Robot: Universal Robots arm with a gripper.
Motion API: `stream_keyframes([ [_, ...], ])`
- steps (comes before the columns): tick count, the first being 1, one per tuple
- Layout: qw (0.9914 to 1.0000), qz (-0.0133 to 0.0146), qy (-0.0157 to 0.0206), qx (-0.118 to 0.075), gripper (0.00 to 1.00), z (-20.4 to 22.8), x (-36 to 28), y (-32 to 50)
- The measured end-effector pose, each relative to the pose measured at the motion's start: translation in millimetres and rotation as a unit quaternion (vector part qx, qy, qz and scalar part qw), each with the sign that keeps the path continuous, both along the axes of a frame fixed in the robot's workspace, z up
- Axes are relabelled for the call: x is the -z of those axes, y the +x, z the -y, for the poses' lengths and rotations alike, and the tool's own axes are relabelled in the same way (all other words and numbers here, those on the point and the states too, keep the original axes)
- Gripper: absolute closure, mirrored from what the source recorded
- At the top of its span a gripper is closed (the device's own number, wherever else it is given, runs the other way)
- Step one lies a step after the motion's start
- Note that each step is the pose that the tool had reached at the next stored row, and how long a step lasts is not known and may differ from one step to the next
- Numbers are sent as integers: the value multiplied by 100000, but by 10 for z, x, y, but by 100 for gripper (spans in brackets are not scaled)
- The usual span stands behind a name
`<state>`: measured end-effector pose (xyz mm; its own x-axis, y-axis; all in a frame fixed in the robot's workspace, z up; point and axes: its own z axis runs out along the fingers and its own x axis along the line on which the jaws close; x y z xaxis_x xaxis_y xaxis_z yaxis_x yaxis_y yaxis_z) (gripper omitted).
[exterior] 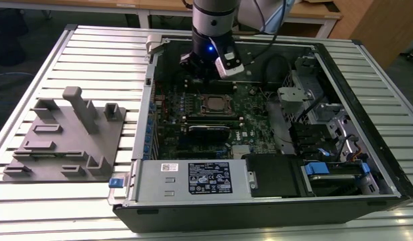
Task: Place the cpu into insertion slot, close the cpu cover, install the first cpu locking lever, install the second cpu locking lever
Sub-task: 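Install the first cpu locking lever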
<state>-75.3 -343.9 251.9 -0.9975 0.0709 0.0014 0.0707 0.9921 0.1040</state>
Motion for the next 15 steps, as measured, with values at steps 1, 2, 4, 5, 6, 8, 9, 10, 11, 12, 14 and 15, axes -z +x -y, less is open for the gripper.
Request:
stream_keyframes([
  [1, 100000, 3, 17, -4, 89, 2, 0, -16],
  [2, 100000, 7, 41, -7, 89, 4, 0, -31],
  [4, 100000, 10, 111, -8, 89, 6, 0, -58],
  [5, 100000, 17, 139, -9, 89, 8, 0, -71],
  [6, 100000, 18, 165, -8, 89, 9, 0, -84],
  [8, 100000, 22, 217, -5, 89, 12, 0, -111],
  [9, 100000, 32, 247, -4, 89, 13, 1, -128],
  [10, 100000, 34, 258, -3, 89, 15, 0, -144],
  [11, 100000, 38, 267, -3, 89, 16, 0, -159],
  [12, 100000, 45, 274, -6, 89, 17, 0, -173],
  [14, 100000, 57, 286, -6, 89, 19, 0, -202],
  [15, 100000, 56, 289, -9, 89, 21, 0, -215],
])
